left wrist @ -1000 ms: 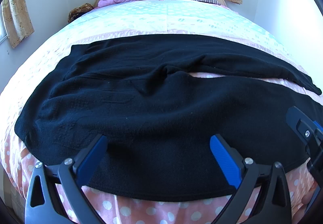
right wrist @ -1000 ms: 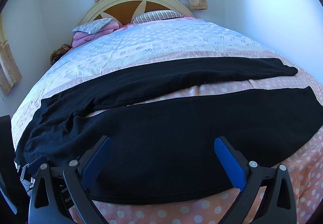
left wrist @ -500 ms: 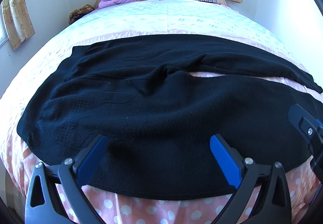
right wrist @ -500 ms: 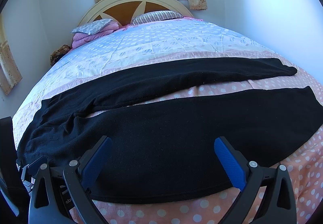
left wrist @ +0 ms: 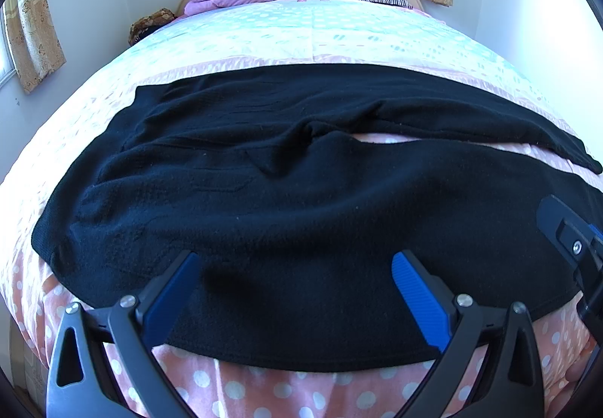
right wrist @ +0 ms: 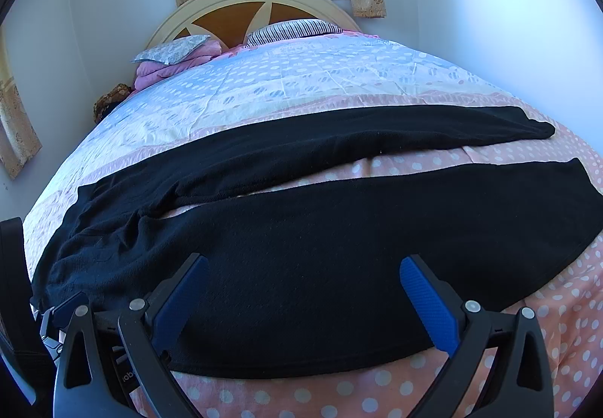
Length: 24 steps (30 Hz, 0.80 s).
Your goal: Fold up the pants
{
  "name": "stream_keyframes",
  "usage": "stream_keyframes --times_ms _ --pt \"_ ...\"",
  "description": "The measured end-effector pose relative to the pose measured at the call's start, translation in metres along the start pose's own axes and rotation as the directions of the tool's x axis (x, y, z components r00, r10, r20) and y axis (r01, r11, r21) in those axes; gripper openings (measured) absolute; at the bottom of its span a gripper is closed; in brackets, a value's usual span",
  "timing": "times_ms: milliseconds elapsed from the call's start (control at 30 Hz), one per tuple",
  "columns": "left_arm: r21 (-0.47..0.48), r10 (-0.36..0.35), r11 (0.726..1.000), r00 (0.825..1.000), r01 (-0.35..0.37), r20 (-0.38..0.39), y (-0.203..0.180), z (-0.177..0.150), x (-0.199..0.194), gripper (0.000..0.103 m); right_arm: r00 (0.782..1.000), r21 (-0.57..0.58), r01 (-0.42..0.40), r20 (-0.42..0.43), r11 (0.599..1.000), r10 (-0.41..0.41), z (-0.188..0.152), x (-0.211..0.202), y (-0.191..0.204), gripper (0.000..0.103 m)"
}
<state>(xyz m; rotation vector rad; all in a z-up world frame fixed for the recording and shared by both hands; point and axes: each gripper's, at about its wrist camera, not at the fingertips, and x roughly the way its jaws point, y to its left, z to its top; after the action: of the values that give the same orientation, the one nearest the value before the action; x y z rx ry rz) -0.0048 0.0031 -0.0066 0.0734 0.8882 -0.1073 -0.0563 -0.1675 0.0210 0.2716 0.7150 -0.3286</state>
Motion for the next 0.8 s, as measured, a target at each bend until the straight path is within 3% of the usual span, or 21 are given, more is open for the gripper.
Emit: stream_keyframes --times_ms 800 --pt "0.000 0.001 1.000 1.000 -0.001 0.001 0.0005 -0.0006 0.0004 0.103 1.000 -0.006 -0.004 -0.003 1.000 0.004 -0.0035 -0.0016 0.0014 0.102"
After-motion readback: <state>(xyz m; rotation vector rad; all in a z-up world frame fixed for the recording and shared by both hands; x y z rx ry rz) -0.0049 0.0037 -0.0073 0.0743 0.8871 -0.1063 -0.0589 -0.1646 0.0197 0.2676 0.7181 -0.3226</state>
